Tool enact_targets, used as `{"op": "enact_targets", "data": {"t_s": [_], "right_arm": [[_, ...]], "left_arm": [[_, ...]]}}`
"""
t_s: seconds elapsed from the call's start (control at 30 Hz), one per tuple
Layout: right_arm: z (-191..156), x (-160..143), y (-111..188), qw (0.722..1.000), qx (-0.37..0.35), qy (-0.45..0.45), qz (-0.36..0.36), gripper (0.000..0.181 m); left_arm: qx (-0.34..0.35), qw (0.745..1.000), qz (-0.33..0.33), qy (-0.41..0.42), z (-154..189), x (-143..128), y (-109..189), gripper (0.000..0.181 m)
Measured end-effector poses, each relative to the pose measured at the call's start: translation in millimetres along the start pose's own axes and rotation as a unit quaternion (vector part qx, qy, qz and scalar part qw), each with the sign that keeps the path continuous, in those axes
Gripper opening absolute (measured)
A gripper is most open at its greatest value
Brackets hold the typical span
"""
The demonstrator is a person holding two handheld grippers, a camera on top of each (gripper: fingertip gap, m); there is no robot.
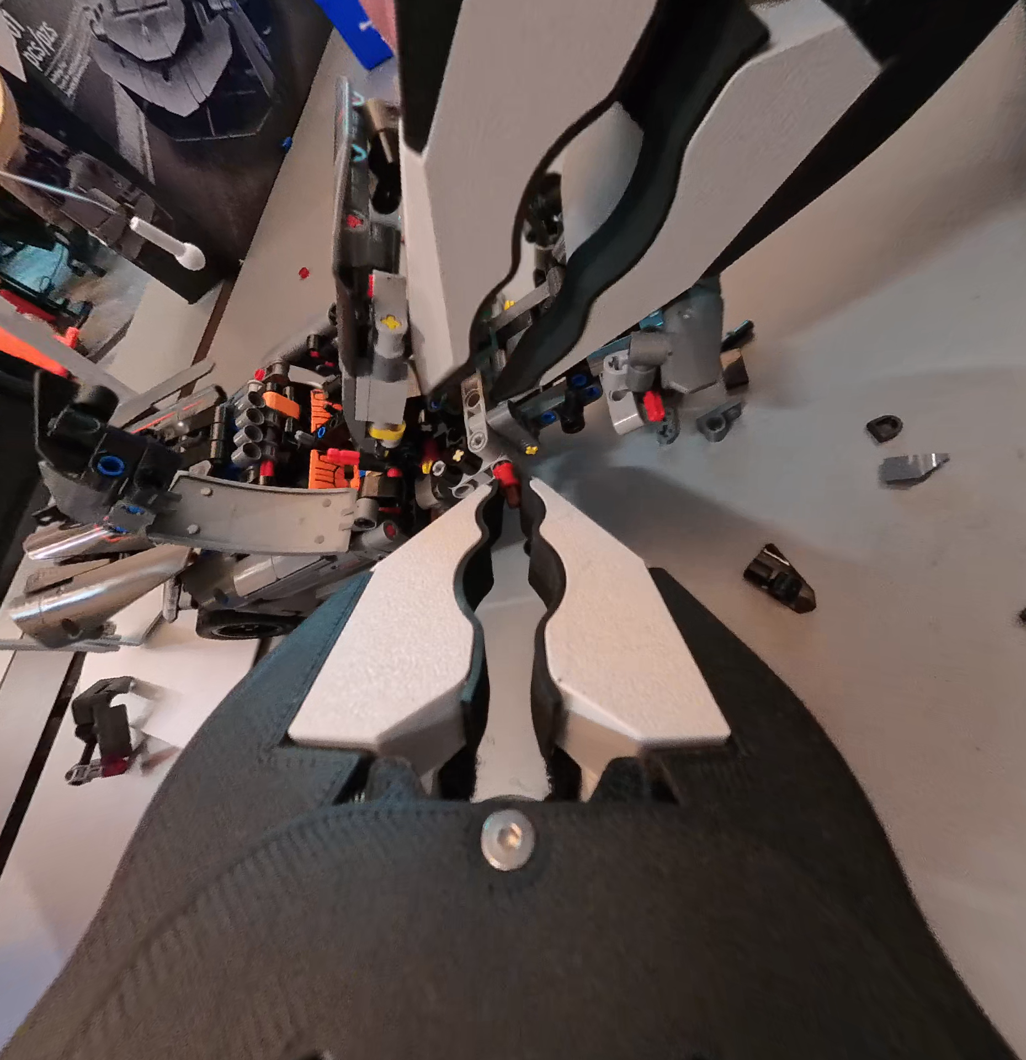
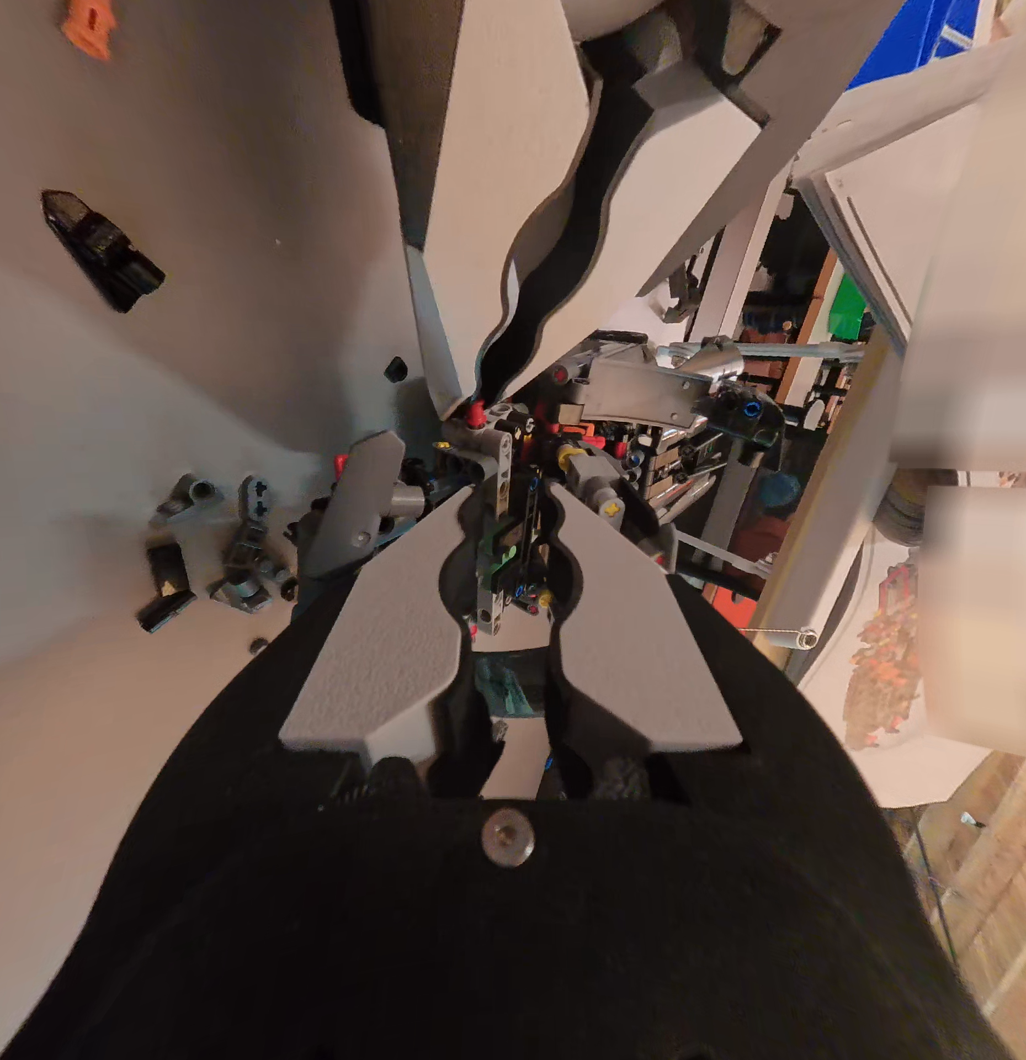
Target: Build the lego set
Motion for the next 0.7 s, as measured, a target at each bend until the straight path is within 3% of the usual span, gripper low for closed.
{"op": "enact_targets", "data": {"t_s": [0.13, 0.7], "right_arm": [[2.7, 0.6, -2.6, 0.999, 0.028, -0.032, -0.014, 0.018], [-4.9, 1.2, -18.5, 0.999, 0.013, -0.019, -0.037, 0.014]], "left_arm": [[0.0, 1.0, -0.001, 0.002, -0.3, -1.4, -0.7, 0.002], [0.002, 1.0, -0.022, 0.011, -1.4, -8.3, -5.1, 0.002]]}}
Point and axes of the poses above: each gripper's, where its closed fingertips meet, y back along the fingers, x out of its top, z = x × y across the jaws, the point moved 10 cm from there along y, back along the fingers, and after that the axes turned 11 degrees about z, right-handed, at the moved point
